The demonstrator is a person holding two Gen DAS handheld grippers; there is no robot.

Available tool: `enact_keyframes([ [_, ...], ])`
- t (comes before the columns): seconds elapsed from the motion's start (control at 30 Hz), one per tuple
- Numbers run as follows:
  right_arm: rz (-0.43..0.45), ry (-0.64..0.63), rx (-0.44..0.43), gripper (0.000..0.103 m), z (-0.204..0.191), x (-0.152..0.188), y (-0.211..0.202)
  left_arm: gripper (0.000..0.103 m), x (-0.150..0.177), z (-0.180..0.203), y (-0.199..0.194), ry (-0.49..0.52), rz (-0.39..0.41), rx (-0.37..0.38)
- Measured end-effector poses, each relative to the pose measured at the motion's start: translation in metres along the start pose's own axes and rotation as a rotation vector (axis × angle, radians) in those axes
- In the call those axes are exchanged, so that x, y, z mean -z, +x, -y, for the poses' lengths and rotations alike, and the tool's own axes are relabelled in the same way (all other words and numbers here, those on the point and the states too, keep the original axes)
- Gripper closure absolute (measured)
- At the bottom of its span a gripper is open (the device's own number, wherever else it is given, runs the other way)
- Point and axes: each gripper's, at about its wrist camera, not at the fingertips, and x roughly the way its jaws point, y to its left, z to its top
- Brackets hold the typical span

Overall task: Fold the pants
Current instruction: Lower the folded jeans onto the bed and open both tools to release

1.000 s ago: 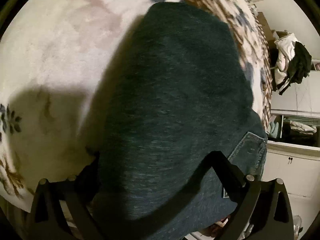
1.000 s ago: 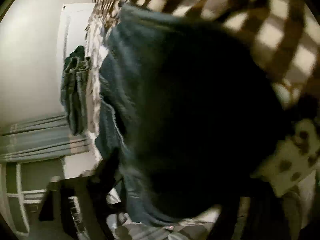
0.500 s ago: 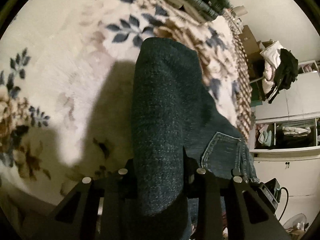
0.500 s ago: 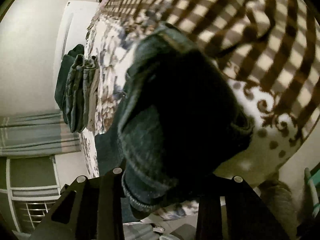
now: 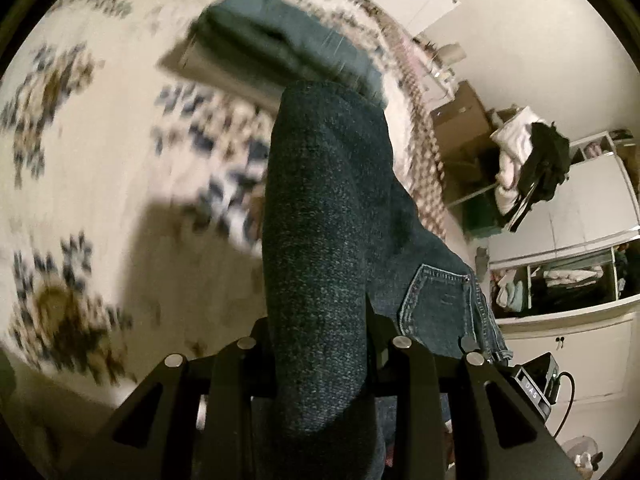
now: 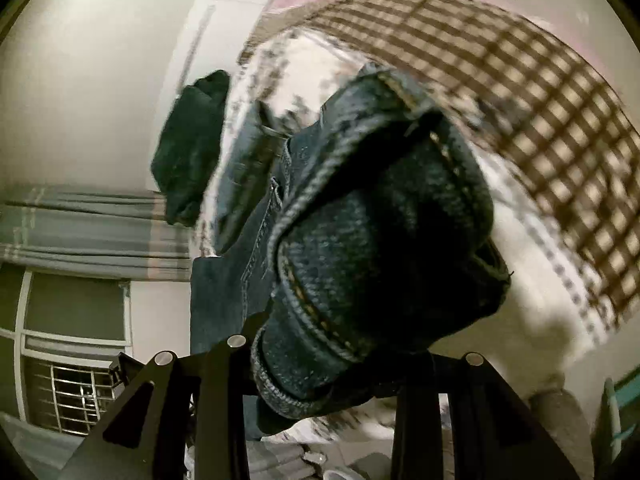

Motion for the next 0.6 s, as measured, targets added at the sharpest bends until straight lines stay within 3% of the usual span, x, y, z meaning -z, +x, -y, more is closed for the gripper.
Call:
enact_keyframes([
  [0.13, 0.025, -0.04, -0.031, 0.068, -0.058, -0.035, 0.029, 0.077, -0.065, 0.007, -0.011, 0.013, 0.036, 0.018],
  [0.33, 0.084, -0.064, -0.078, 0.068, -0.141, -0.092, 0.116, 0.077, -0.189, 0.0, -0.009, 0.049, 0.068, 0.029],
  [0.6, 0.105, -0.054, -0.107, 0.068, -0.192, -0.156, 0.256, 0.077, -0.325, -0.029, 0.036, 0.085, 0.081, 0.004],
])
